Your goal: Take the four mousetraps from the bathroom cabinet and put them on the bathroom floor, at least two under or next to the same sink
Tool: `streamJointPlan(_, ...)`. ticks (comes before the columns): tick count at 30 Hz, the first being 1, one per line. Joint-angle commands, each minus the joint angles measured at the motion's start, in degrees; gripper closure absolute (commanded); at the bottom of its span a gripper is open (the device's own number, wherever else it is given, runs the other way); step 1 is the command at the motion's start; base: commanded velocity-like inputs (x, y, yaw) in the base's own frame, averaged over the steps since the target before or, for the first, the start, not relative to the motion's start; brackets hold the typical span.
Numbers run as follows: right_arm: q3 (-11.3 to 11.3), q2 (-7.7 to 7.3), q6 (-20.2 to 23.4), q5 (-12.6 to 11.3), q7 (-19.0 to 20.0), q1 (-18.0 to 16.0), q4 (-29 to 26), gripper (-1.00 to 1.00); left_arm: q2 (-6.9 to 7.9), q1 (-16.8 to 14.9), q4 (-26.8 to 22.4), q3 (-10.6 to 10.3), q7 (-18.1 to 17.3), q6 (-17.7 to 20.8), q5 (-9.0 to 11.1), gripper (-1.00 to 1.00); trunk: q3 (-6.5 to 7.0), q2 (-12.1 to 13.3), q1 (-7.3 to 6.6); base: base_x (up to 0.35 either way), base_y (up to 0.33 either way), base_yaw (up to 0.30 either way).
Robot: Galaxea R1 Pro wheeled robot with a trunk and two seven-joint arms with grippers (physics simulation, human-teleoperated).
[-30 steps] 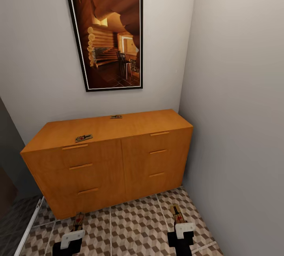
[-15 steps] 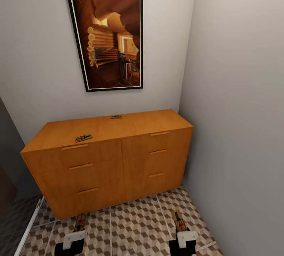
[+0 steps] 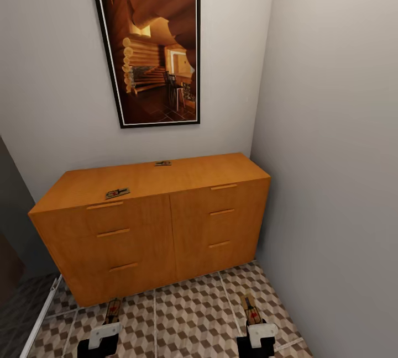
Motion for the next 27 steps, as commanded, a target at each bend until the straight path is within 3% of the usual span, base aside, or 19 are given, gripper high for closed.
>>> streamJointPlan(1,0.16,0.02,0.02,0.46,-0.6,-0.05,0.06,1.0,-0.03,-0.05,0.12,-0.37,0.58,-0.16,-0.37,1.0,-0.06,-0.03,0.0,0.0,0.0,0.0)
streamJointPlan(27,0.16,0.06,0.0,0.46,-0.86,-0.05,0.16,1.0,-0.04,-0.05,0.12,-0.37,0.58,-0.08,-0.37,1.0,-0.06,-0.03,0.0,0.0,0.0,0.0)
